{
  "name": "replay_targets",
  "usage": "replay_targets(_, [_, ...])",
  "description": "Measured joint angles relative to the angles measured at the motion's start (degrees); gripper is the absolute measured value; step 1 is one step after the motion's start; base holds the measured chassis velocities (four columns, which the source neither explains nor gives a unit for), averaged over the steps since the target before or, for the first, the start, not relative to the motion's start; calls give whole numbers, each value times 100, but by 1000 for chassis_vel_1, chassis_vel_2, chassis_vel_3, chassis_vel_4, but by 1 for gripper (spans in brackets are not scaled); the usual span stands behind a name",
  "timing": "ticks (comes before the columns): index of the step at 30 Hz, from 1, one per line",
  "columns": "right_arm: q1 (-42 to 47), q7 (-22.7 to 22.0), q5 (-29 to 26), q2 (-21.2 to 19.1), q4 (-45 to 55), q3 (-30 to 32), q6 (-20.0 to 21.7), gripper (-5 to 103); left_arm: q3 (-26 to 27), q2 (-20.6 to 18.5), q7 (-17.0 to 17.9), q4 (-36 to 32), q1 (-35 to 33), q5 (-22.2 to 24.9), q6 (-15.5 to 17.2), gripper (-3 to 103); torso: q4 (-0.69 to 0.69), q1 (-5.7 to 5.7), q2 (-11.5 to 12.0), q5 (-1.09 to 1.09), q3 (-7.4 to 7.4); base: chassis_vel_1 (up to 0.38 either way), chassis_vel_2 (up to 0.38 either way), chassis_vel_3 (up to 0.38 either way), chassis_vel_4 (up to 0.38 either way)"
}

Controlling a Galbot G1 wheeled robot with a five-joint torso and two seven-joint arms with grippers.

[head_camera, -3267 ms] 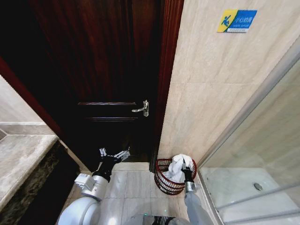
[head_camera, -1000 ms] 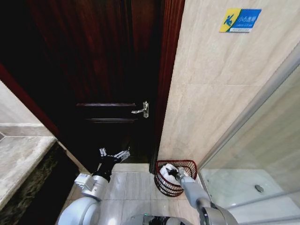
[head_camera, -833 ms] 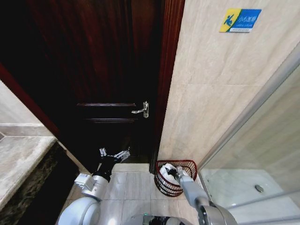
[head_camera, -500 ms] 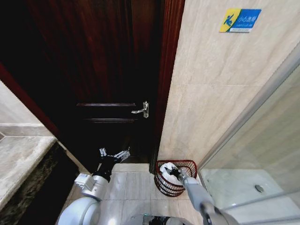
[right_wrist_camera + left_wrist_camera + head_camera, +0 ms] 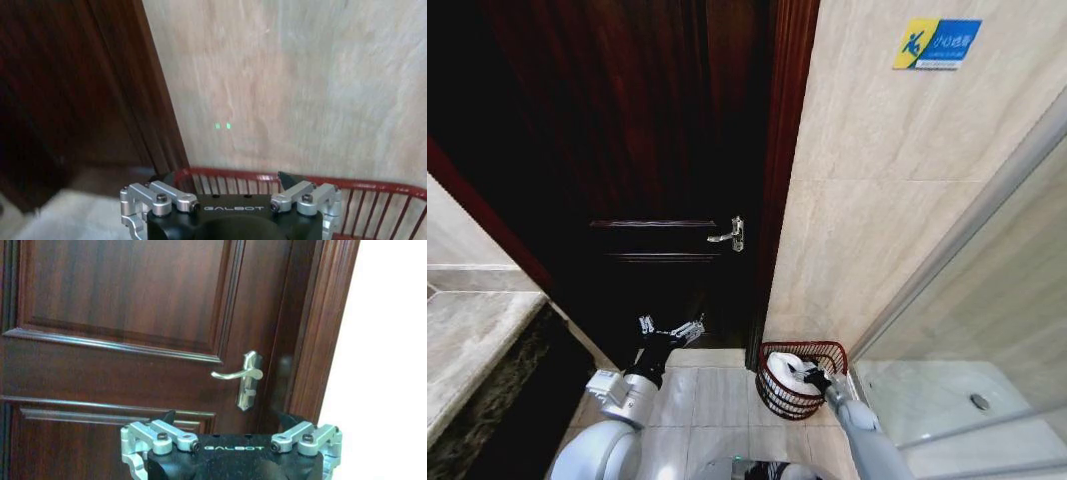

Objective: Discard the used towel into the hamper.

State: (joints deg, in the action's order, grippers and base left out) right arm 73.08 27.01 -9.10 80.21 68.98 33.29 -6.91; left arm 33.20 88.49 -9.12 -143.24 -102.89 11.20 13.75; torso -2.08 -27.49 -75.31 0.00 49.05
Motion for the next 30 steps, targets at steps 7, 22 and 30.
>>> replay_targets(7, [963, -362, -49, 186, 1618, 73, -102, 100, -1, 0, 0, 0, 0, 0, 0, 100, -1, 0, 0, 0, 0, 0, 0, 0, 0])
replay_targets(22, [2483, -1252, 186, 577, 5128, 189, -241, 100, -1, 0, -1, 0, 0, 0, 0, 100, -1, 0, 0, 0, 0, 0, 0, 0, 0])
replay_targets(30, [2854, -1507, 220, 673, 6127, 176, -310, 100, -1, 0, 0, 0, 0, 0, 0, 100, -1, -1, 1, 1, 0, 0, 0, 0, 0])
